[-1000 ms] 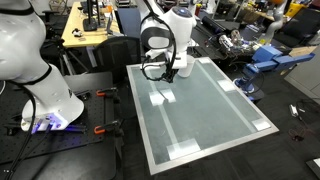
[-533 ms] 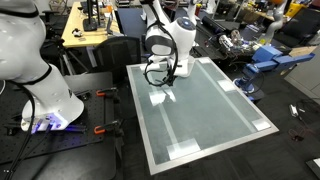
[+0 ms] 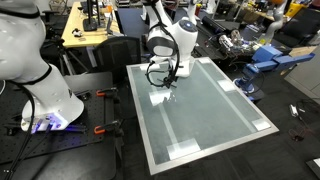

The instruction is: Remove the pen from the mug and put it on the table

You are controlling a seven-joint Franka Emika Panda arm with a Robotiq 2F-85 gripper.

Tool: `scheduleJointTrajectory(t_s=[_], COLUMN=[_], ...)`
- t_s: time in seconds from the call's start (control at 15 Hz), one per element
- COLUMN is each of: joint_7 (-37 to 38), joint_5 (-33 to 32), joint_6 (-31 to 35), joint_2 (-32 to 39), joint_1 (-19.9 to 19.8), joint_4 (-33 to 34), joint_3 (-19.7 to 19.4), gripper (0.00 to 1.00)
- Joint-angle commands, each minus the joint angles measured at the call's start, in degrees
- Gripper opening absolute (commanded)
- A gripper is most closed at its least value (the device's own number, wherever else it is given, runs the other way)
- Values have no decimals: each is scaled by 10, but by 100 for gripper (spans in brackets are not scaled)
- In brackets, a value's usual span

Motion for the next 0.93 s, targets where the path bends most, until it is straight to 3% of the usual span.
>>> scheduleJointTrajectory(t_s=[0.0, 0.27, 0.47, 0.73, 0.8, 0.87], joint_7=[39, 141, 271, 412, 434, 391], joint_5=[-39, -164, -324, -484, -504, -466], joint_6=[8, 23, 14, -14, -16, -1], joint_2=[-55, -125, -184, -249, -262, -220], joint_1=[33, 76, 90, 52, 41, 34], joint_4=[-31, -72, -92, -101, -104, -82], joint_3=[-30, -74, -90, -46, -33, -28], gripper=[96, 100, 100, 100, 100, 100])
